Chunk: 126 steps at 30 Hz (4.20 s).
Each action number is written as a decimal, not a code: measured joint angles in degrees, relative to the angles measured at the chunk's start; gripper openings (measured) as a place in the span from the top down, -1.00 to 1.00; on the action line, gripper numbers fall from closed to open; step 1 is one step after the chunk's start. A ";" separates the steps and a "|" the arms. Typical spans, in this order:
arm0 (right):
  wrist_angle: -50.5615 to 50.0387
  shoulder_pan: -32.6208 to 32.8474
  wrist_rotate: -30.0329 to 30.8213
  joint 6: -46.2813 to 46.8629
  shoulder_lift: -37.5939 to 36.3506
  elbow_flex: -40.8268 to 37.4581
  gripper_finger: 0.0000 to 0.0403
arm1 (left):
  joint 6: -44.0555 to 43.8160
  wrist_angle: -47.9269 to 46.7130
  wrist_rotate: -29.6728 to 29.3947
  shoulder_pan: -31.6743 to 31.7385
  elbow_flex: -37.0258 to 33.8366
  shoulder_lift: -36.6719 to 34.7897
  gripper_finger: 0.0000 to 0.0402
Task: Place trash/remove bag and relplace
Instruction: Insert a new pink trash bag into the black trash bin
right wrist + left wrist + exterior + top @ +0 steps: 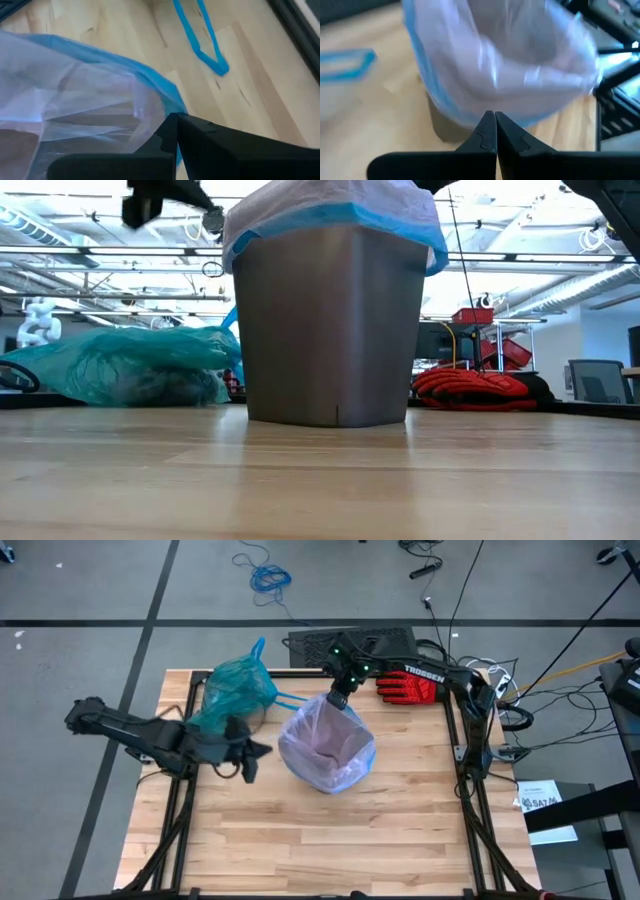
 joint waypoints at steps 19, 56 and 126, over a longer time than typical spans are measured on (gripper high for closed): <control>2.20 3.68 -0.41 1.38 -0.26 0.00 1.00 | 9.07 3.08 5.81 14.33 2.06 8.87 1.00; -3.90 -0.22 -6.00 4.64 1.15 0.00 1.00 | 8.69 6.64 7.46 11.84 0.15 10.15 1.00; 19.22 56.24 56.68 66.80 -26.82 -45.74 1.00 | 10.20 6.03 12.13 11.90 0.12 9.94 1.00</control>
